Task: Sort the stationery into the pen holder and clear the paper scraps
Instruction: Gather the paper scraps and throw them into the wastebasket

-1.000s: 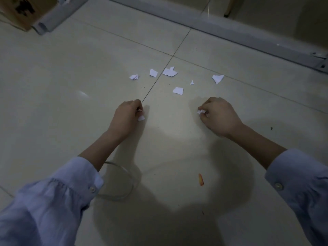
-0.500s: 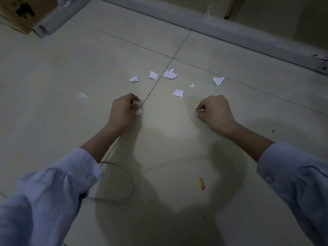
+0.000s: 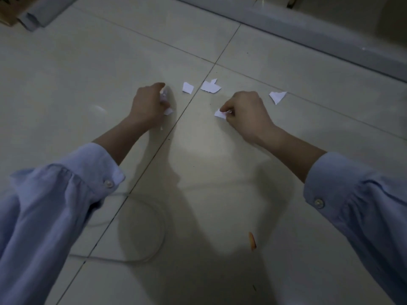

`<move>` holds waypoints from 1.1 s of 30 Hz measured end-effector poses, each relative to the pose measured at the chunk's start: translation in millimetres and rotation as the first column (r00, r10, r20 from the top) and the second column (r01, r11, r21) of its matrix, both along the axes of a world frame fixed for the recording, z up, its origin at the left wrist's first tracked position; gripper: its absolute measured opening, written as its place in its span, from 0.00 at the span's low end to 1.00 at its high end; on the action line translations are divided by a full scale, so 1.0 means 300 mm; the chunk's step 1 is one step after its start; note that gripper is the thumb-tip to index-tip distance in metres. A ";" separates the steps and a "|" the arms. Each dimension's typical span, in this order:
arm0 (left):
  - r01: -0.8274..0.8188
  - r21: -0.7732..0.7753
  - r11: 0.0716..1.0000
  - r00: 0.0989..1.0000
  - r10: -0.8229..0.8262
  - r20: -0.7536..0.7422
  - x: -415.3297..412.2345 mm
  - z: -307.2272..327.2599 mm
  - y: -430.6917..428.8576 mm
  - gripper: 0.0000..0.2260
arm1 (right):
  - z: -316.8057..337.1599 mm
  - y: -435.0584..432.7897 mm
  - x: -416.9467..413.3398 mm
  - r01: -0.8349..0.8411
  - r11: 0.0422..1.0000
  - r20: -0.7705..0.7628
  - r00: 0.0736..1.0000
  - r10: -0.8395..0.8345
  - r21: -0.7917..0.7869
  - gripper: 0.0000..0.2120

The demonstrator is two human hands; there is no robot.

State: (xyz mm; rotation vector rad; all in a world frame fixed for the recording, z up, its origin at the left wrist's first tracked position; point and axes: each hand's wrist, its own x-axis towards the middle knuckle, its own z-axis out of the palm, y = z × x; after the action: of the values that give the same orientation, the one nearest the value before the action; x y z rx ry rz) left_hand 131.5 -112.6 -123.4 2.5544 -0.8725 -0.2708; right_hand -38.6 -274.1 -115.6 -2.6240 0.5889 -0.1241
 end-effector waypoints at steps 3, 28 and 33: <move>0.074 0.072 0.995 0.996 -0.077 0.046 0.013 -0.010 -0.022 0.14 | -0.010 -0.001 0.023 -0.119 0.984 -0.111 0.988 0.104 -0.136 0.17; 0.170 0.050 0.984 0.960 -0.177 0.217 0.013 -0.034 -0.042 0.12 | -0.027 0.047 0.057 -0.194 0.949 -0.148 0.976 0.161 -0.248 0.10; 0.288 0.081 0.954 0.942 -0.298 0.156 0.011 -0.012 -0.090 0.21 | -0.020 -0.006 0.018 -0.015 0.998 0.030 0.999 0.013 0.060 0.07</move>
State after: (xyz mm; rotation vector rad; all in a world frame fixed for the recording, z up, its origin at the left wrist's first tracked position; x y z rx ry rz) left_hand 134.9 -139.5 -127.0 2.5199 -1.3311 -0.1723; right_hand -33.2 -275.7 -121.6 -2.5636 0.5555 -0.1388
